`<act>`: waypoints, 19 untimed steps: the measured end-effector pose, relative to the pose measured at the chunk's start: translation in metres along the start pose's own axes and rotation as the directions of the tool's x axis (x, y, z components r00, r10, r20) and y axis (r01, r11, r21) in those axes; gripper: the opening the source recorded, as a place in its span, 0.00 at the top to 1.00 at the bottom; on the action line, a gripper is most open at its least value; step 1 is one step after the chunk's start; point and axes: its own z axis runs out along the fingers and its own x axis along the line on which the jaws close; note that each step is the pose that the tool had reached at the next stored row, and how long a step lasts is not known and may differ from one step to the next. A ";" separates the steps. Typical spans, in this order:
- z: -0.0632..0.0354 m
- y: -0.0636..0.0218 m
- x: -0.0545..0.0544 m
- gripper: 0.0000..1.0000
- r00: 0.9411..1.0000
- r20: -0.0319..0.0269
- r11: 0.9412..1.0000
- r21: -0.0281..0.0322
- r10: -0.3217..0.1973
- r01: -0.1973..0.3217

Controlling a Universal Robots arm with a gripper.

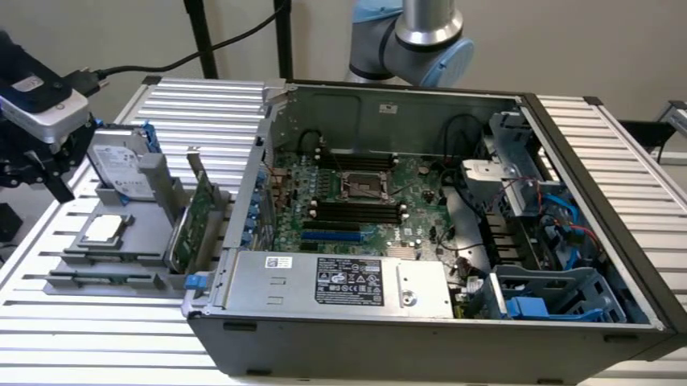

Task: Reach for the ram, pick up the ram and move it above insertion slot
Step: 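Pick up the ram and move it above insertion slot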

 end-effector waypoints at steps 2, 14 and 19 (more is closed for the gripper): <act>0.0005 0.0000 0.000 0.89 0.999 -0.001 0.999 0.000 -0.037 0.037; 0.0042 -0.0001 0.000 0.89 0.968 -0.006 0.968 0.000 -0.252 0.252; 0.0057 -0.0001 0.000 0.89 0.941 -0.008 0.941 0.000 -0.339 0.339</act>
